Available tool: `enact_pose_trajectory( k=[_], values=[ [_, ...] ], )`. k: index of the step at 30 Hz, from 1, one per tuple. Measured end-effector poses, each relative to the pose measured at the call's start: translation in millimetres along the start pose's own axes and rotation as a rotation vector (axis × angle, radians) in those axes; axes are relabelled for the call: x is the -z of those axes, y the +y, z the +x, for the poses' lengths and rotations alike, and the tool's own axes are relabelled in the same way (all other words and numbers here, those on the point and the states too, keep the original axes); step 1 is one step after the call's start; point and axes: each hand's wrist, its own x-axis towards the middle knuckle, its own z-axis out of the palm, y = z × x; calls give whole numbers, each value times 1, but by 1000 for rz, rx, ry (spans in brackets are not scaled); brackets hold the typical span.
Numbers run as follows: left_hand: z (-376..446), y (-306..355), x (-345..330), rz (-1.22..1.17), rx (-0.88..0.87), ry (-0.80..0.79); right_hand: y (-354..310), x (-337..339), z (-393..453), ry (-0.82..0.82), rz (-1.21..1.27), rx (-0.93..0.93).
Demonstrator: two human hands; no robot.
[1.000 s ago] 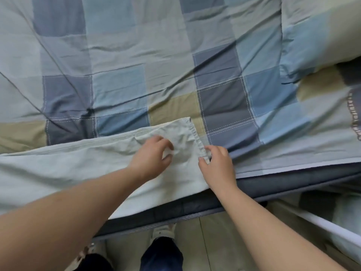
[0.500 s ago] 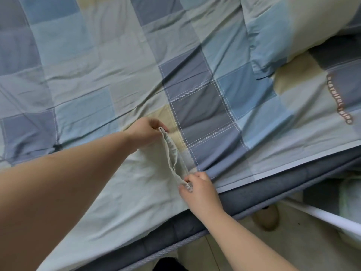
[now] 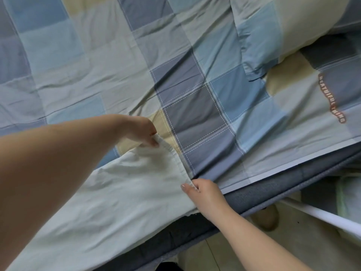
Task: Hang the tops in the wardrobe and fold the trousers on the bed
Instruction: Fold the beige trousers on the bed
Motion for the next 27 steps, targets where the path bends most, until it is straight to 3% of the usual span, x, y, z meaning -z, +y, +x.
enact_pose_trajectory(
  k=[3, 6, 9, 12, 14, 17, 18, 22, 27],
  values=[
    [-3, 15, 19, 109, 38, 5, -3, 11, 0, 17, 25, 17],
    [4, 28, 40, 106, 44, 303, -9, 37, 13, 145, 80, 5],
    [20, 38, 61, -197, -40, 608, -16, 82, 41, 362, 89, -6],
    [31, 42, 71, -419, -146, 627, -8, 115, 67, 355, -113, -32],
    [27, 32, 60, -349, -163, 712, -4, 121, 73, 330, -264, -45],
    [2, -1, 4, -200, -127, 902, -15, 97, 68, 510, -378, 82],
    [-11, -11, -21, -179, -107, 906, -24, 81, 64, 533, -438, 199],
    [-49, -50, -110, -41, -16, 828, -63, -8, 58, 306, -676, 629],
    [-61, -90, -178, -101, 177, 660, -104, -100, 72, 172, -894, 811]
  ],
)
